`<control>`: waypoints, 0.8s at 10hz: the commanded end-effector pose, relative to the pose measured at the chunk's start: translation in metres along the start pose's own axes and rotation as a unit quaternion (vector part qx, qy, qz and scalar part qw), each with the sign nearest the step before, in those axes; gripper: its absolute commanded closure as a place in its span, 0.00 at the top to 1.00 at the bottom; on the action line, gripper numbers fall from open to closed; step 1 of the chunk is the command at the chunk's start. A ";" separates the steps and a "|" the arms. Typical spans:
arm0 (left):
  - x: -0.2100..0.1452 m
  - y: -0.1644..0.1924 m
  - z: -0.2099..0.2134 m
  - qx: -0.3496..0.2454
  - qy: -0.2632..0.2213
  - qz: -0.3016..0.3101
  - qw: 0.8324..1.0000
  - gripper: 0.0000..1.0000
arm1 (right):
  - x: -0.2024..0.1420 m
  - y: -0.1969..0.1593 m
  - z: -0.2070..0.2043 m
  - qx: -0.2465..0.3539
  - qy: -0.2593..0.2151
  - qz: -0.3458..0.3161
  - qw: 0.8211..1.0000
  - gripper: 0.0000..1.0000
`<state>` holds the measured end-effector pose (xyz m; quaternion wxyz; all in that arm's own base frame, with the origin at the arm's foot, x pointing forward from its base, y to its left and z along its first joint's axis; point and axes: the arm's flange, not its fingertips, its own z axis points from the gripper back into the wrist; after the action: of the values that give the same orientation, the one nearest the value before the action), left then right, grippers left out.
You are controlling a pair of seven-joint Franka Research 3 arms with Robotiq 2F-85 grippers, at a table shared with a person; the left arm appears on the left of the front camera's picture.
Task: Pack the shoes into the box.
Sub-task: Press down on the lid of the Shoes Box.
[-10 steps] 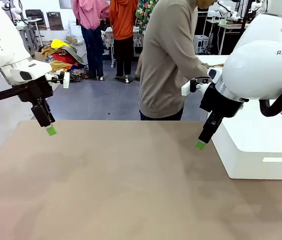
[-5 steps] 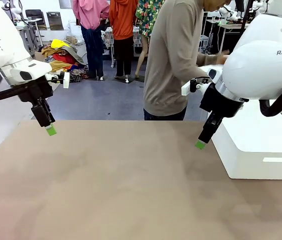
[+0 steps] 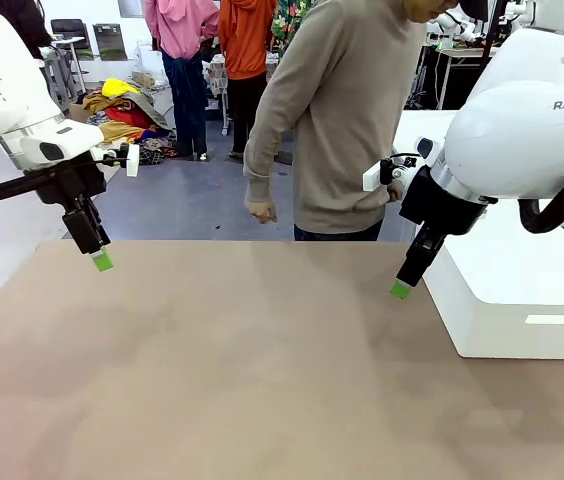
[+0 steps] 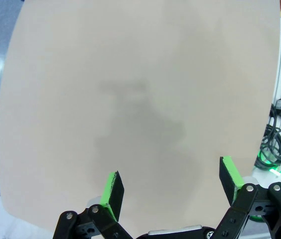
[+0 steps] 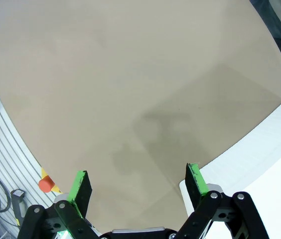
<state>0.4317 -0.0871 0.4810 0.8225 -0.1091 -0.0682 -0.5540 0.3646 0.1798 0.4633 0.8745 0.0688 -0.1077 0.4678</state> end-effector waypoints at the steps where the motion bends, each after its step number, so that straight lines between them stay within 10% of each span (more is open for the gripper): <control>1: -0.002 0.000 0.002 0.002 0.005 0.003 1.000 1.00 | -0.001 -0.001 0.002 -0.004 -0.001 -0.002 1.000 1.00; 8: -0.002 0.000 0.002 0.002 0.005 0.003 1.000 1.00 | -0.001 -0.001 0.002 -0.004 -0.001 -0.002 1.000 1.00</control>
<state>0.4317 -0.0871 0.4810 0.8225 -0.1091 -0.0682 -0.5540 0.3646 0.1798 0.4633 0.8745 0.0688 -0.1077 0.4678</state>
